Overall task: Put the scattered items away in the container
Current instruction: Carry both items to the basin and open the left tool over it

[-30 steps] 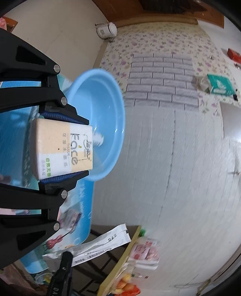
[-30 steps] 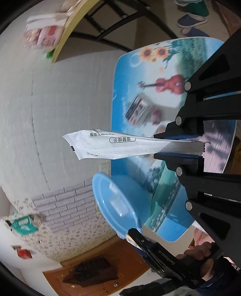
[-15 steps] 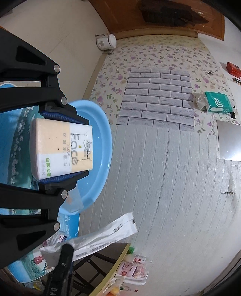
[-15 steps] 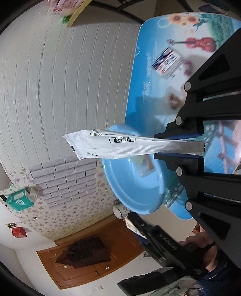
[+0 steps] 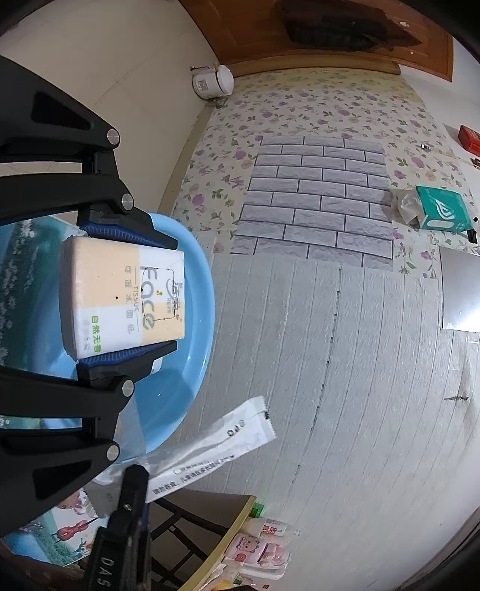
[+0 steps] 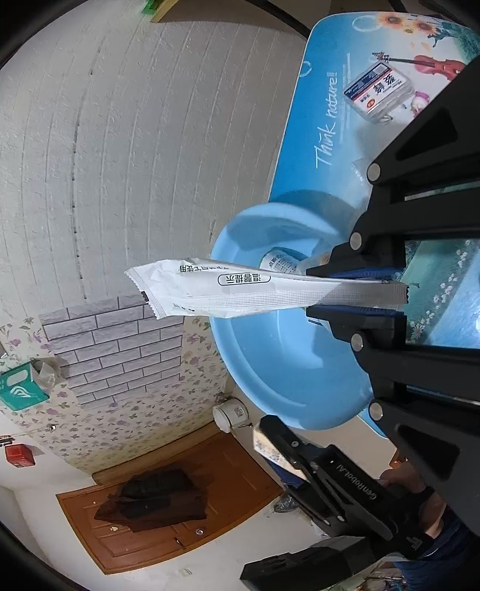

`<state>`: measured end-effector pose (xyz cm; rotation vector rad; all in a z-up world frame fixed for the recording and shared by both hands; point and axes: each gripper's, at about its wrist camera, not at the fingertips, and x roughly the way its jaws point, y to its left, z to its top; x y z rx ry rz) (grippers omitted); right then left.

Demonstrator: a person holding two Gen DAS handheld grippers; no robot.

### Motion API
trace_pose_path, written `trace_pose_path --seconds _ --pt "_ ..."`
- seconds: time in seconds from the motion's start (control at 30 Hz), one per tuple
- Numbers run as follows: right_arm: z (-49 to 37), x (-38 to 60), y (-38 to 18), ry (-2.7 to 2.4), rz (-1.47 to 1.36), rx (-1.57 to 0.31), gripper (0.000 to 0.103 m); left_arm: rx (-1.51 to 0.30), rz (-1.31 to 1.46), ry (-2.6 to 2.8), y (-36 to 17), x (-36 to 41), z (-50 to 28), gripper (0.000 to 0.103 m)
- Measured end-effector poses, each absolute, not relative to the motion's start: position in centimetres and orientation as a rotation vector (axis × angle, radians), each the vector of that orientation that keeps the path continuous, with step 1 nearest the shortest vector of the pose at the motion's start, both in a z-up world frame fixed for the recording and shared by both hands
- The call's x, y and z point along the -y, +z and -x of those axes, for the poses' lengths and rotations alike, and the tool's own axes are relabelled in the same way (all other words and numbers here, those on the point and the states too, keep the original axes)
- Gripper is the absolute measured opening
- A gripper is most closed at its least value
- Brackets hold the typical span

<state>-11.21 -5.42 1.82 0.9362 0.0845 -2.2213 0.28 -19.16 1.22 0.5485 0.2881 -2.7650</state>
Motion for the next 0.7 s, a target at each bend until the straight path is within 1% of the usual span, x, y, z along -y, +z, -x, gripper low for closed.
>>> trace_pose_path --seconds 0.23,0.53,0.7 --pt "12.5 7.4 0.7 -2.203 -0.959 -0.115 0.014 -0.316 -0.549 -2.768 1.0 20.1 0.3 0.044" --pt "14.2 9.2 -1.1 -2.125 -1.049 -0.079 0.014 -0.33 -0.554 -2.761 0.6 20.8 0.4 0.044" --pt "14.4 10.0 -1.3 -2.121 -1.049 -0.08 0.014 -0.321 -0.547 -2.765 0.7 20.9 0.5 0.044"
